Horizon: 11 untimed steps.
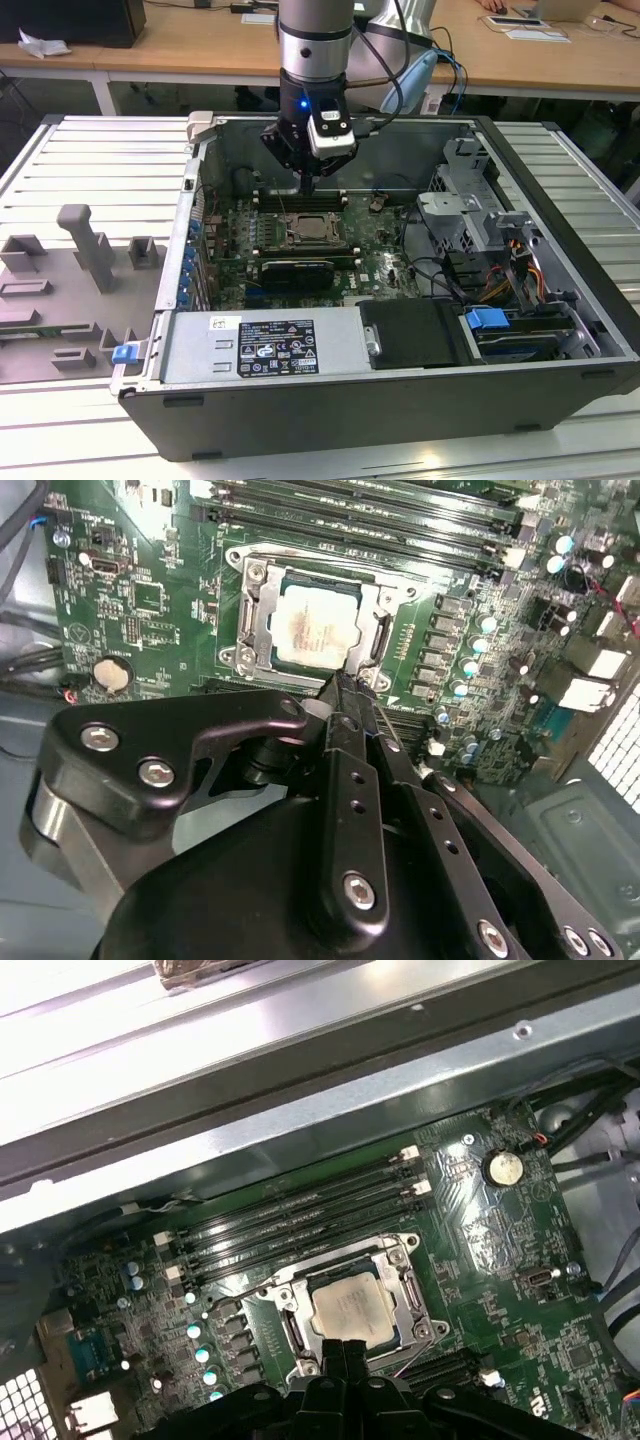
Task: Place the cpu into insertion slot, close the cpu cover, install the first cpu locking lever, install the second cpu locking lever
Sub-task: 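Install the first cpu locking lever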
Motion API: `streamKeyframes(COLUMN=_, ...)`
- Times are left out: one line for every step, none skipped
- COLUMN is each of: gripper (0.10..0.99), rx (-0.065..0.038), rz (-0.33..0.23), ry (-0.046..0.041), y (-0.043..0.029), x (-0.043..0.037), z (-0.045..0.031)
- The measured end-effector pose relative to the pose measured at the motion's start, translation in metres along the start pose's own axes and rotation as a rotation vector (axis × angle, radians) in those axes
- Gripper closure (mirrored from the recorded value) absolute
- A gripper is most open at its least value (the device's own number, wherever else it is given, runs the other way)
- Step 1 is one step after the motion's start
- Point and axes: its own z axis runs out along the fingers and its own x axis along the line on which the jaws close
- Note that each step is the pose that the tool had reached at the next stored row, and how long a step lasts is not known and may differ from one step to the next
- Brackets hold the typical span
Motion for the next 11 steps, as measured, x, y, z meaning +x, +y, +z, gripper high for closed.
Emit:
streamKeyframes(gripper=0.98, rx=0.0, rz=-0.006, ry=0.0001, y=0.0, x=0.0, z=0.0001)
streamKeyframes(gripper=0.98, rx=0.0, rz=-0.016, ry=0.0003, y=0.0, x=0.0, z=0.0001)
streamKeyframes(gripper=0.98, rx=0.0, rz=-0.021, ry=0.0004, y=0.0, x=0.0001, z=0.0001)
streamKeyframes(gripper=0.98, rx=0.0, rz=-0.027, ry=0.0005, y=-0.0001, x=0.0002, z=0.0001)
streamKeyframes(gripper=0.98, rx=0.0, rz=-0.032, ry=0.0007, y=-0.0001, x=0.0004, z=0.0001)
streamKeyframes(gripper=0.98, rx=0.0, rz=-0.036, ry=0.0007, y=-0.0002, x=0.0006, z=0.0002)
streamKeyframes(gripper=0.98, rx=0.0, rz=-0.048, ry=0.001, y=-0.0003, x=0.0009, z=0.0002)
streamKeyframes(gripper=0.98, rx=0.0, rz=-0.059, ry=0.0013, y=-0.0004, x=0.0011, z=0.0003)
streamKeyframes(gripper=0.98, rx=0.0, rz=-0.069, ry=0.0014, y=-0.0004, x=0.0012, z=0.0003)
streamKeyframes(gripper=0.98, rx=-0.001, rz=-0.106, ry=0.0022, y=-0.0005, x=0.0014, z=0.0004)
streamKeyframes(gripper=0.98, rx=-0.001, rz=-0.131, ry=0.0027, y=-0.0005, x=0.0015, z=0.0005)
